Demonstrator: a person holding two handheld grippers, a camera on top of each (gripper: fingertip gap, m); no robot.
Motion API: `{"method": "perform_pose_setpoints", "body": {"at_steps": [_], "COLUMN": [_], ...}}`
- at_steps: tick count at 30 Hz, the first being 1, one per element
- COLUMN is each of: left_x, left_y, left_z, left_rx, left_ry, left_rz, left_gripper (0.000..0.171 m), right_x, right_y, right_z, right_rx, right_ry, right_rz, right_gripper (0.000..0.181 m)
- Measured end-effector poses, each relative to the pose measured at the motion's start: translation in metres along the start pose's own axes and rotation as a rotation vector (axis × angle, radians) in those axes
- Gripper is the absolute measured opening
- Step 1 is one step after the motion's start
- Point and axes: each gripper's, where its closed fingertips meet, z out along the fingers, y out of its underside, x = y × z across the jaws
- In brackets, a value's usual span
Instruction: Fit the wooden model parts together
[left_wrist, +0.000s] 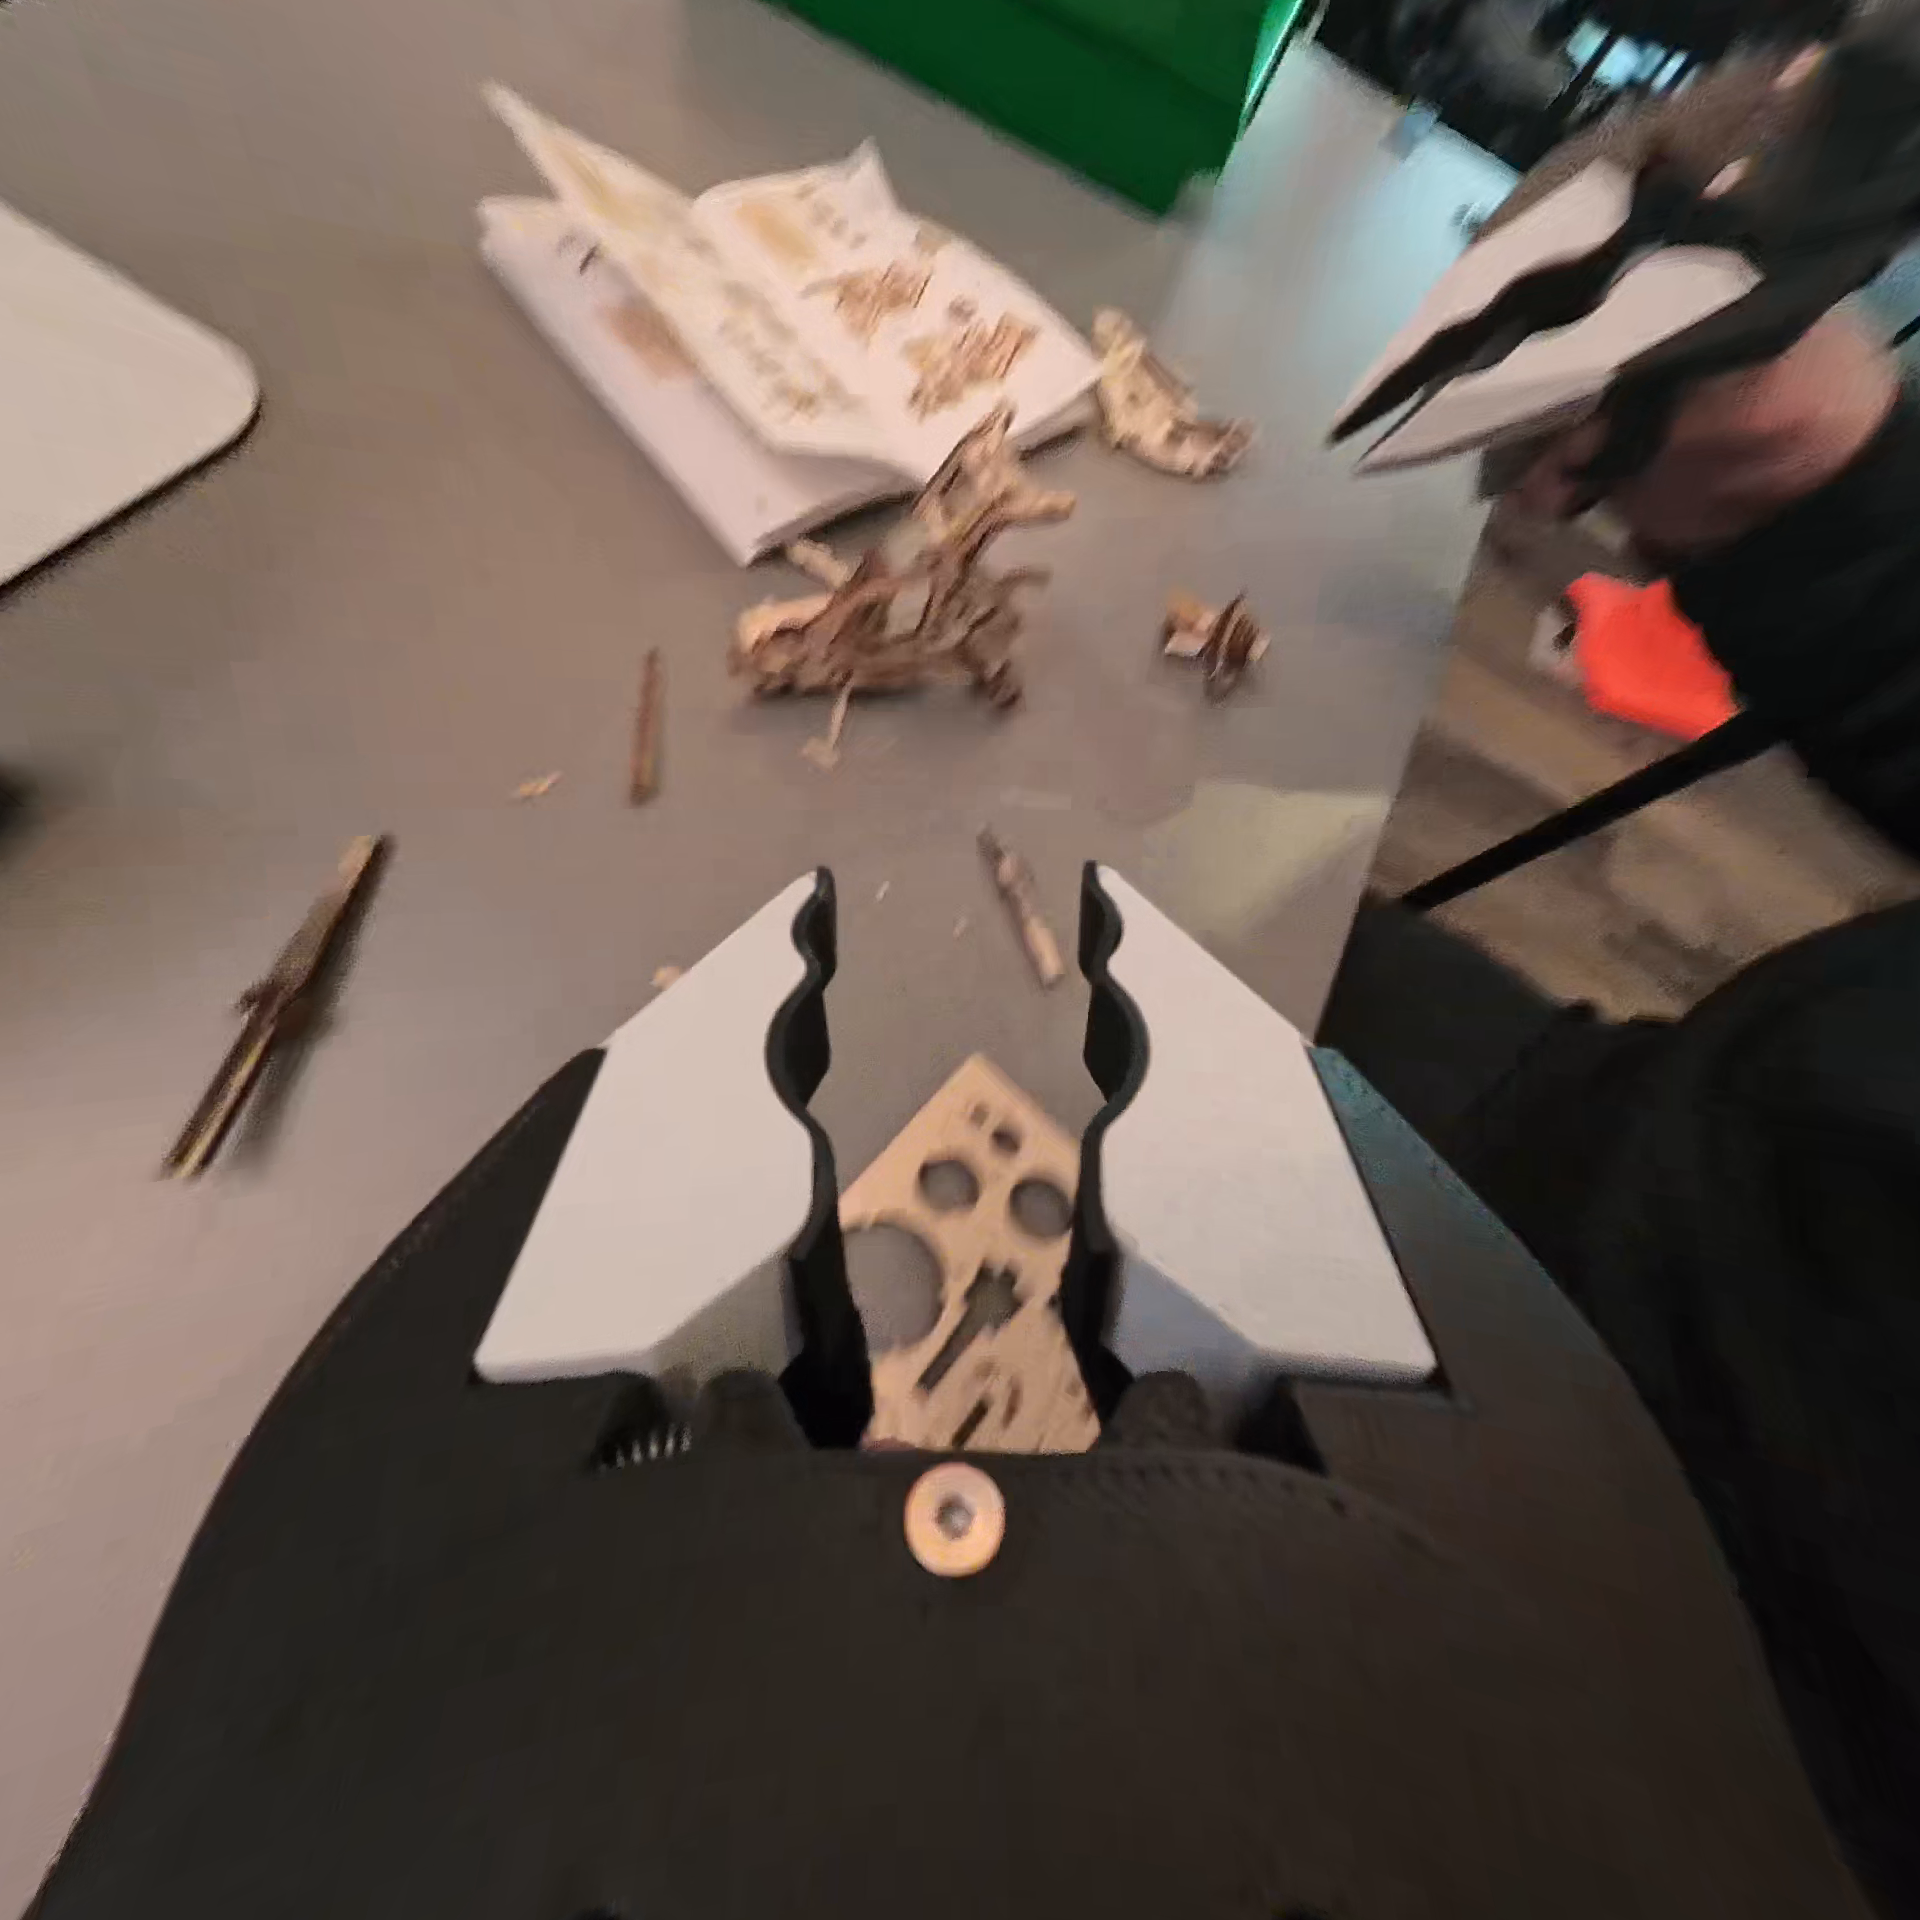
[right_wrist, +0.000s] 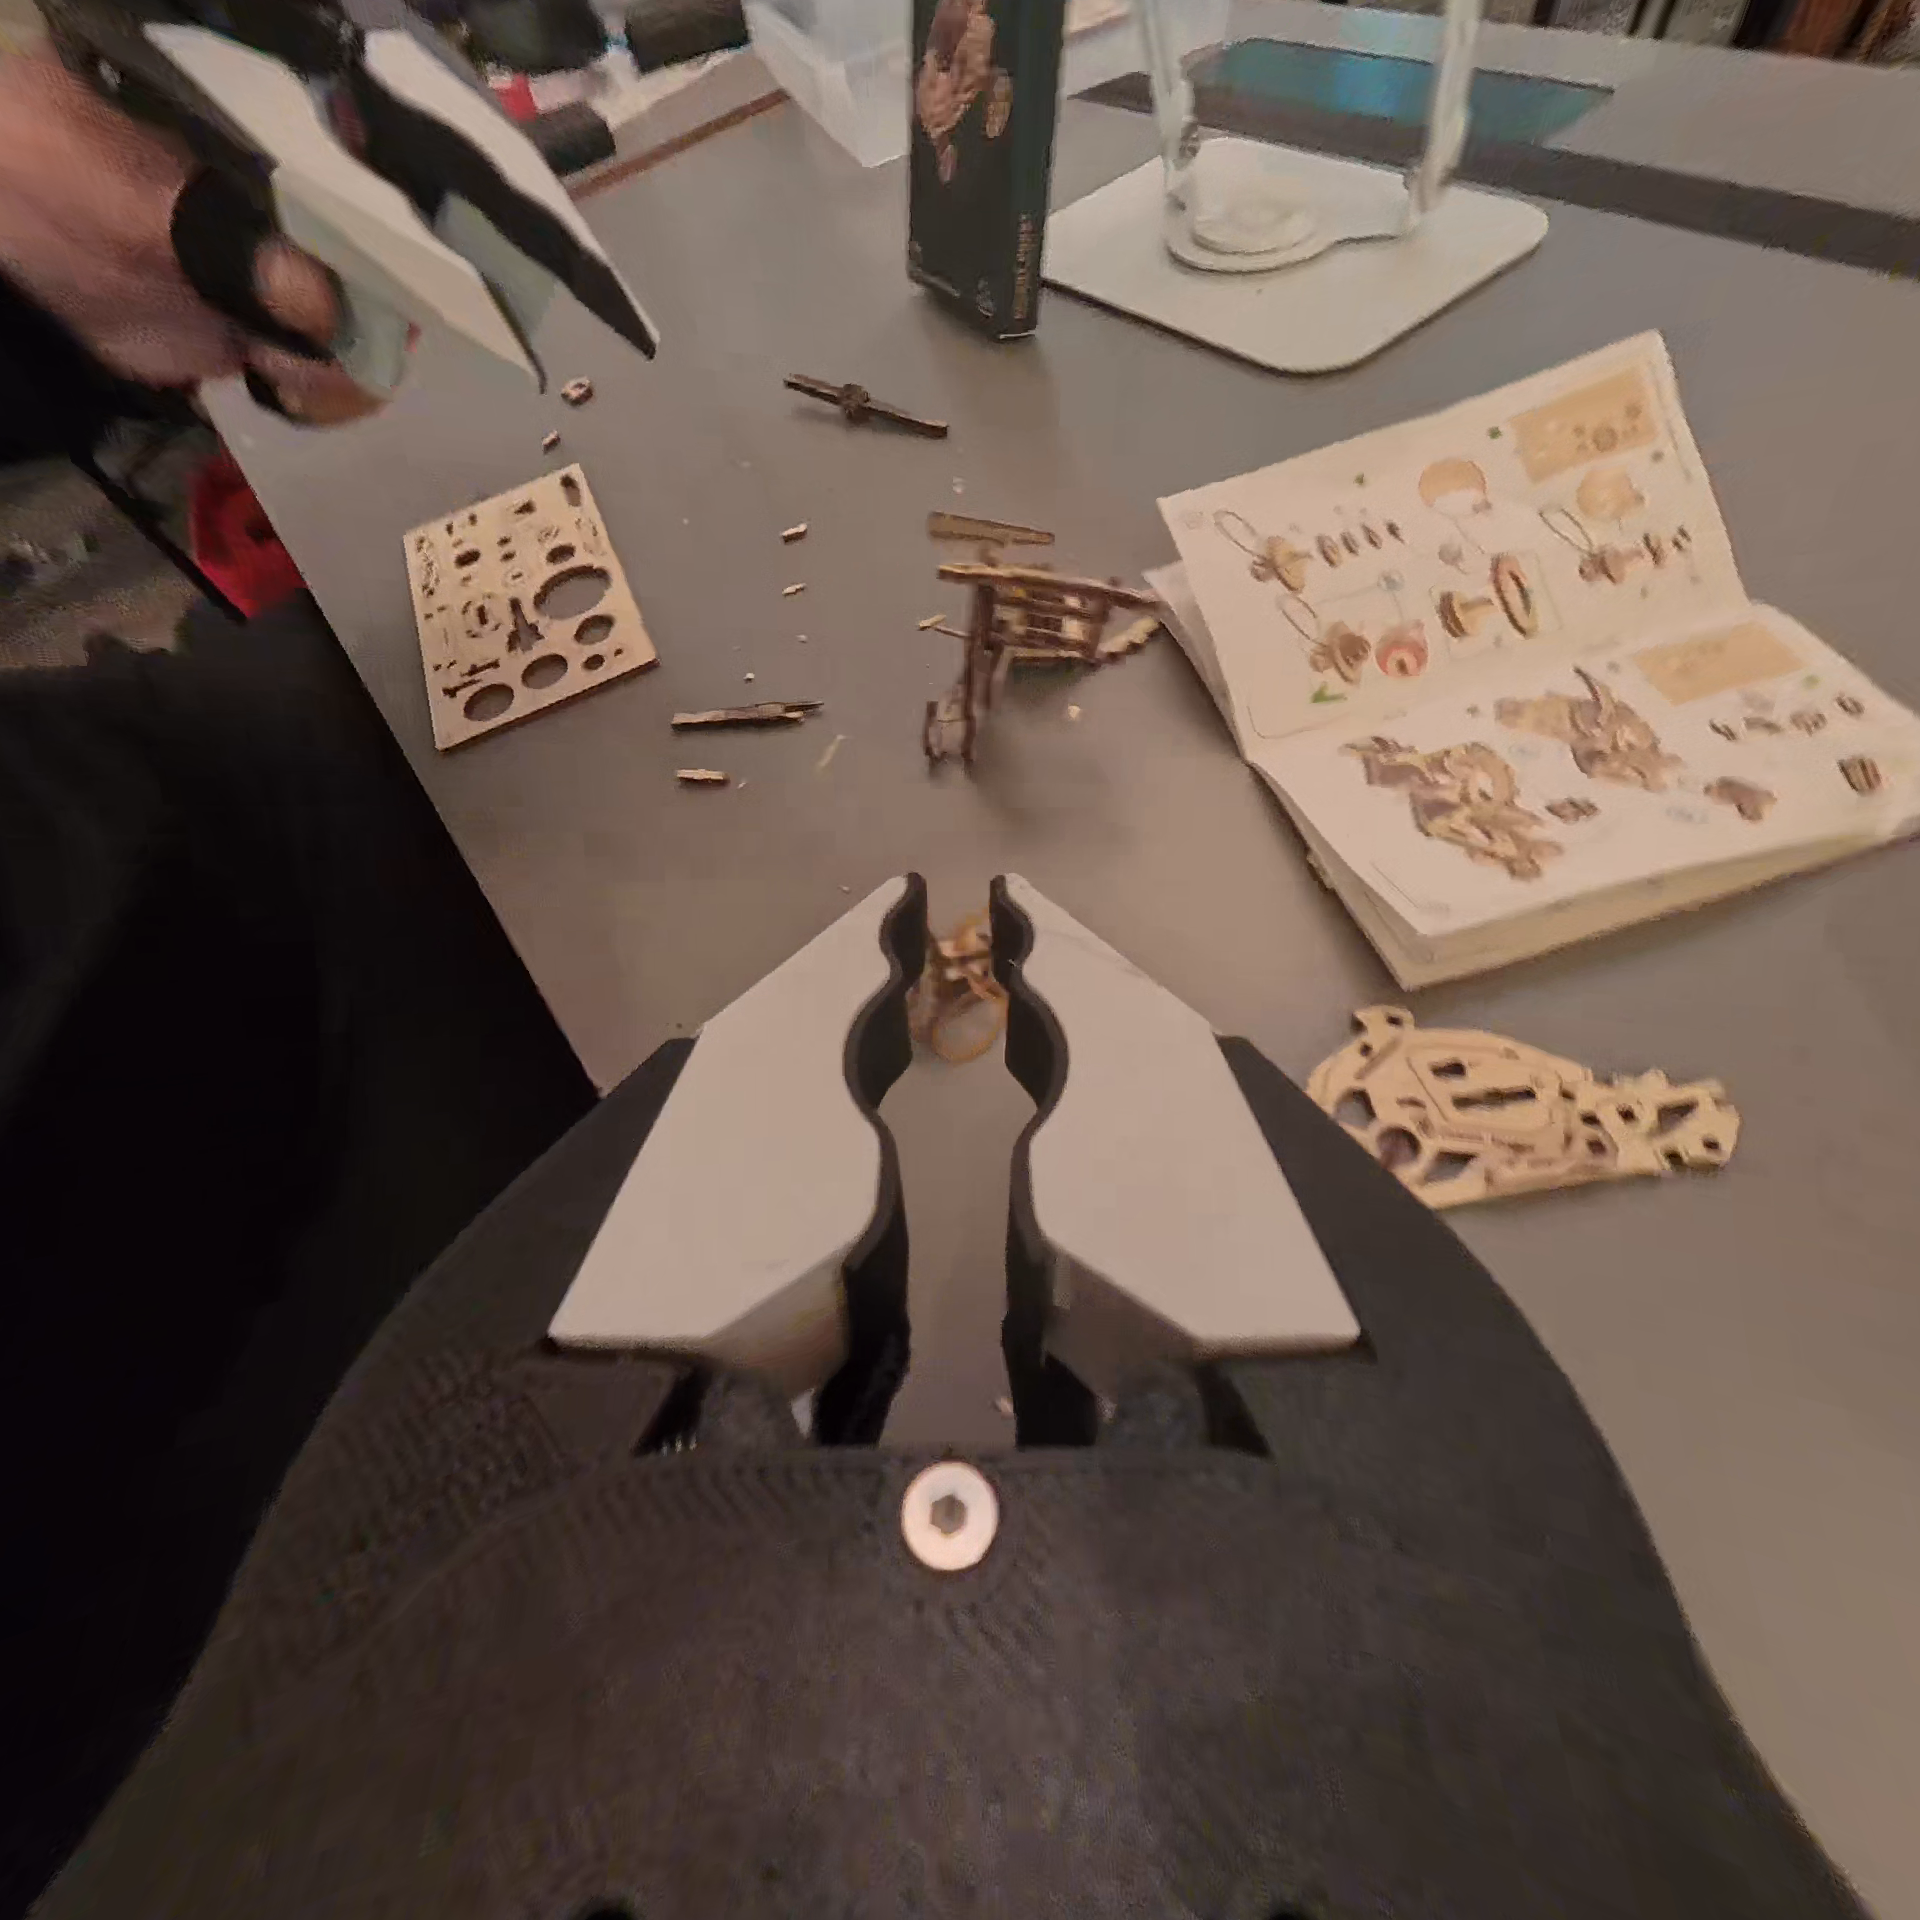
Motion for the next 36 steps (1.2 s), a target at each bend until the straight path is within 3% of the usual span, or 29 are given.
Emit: {"method": "perform_pose_setpoints", "body": {"at_steps": [6,14,16,19,26,30,36], "left_x": [-0.023,-0.026,-0.031,-0.031,-0.027,-0.022,-0.018], "left_y": [0.069,0.142,0.145,0.144,0.143,0.139,0.124], "left_z": [-0.034,-0.037,-0.034,-0.033,-0.034,-0.034,-0.034], "left_rx": [-0.205,-0.458,-0.462,-0.449,-0.347,-0.298,-0.247], "left_ry": [-0.057,-0.010,-0.034,-0.032,-0.022,-0.037,-0.132], "left_rz": [0.108,0.277,0.340,0.338,0.346,0.413,0.644], "left_gripper": [0.062,0.112,0.112,0.110,0.103,0.102,0.100], "right_x": [-0.051,-0.122,-0.133,-0.139,-0.148,-0.148,-0.151], "right_y": [-0.011,-0.014,-0.011,-0.001,0.007,0.000,-0.020], "right_z": [0.034,0.096,0.112,0.135,0.165,0.177,0.206], "right_rx": [-0.103,-0.191,-0.216,-0.278,-0.349,-0.345,-0.364], "right_ry": [-0.073,-0.248,-0.273,-0.264,-0.275,-0.232,-0.232], "right_rz": [-0.084,-0.009,0.012,0.029,0.120,0.035,-0.093], "right_gripper": [0.017,0.031,0.034,0.046,0.056,0.061,0.069]}}
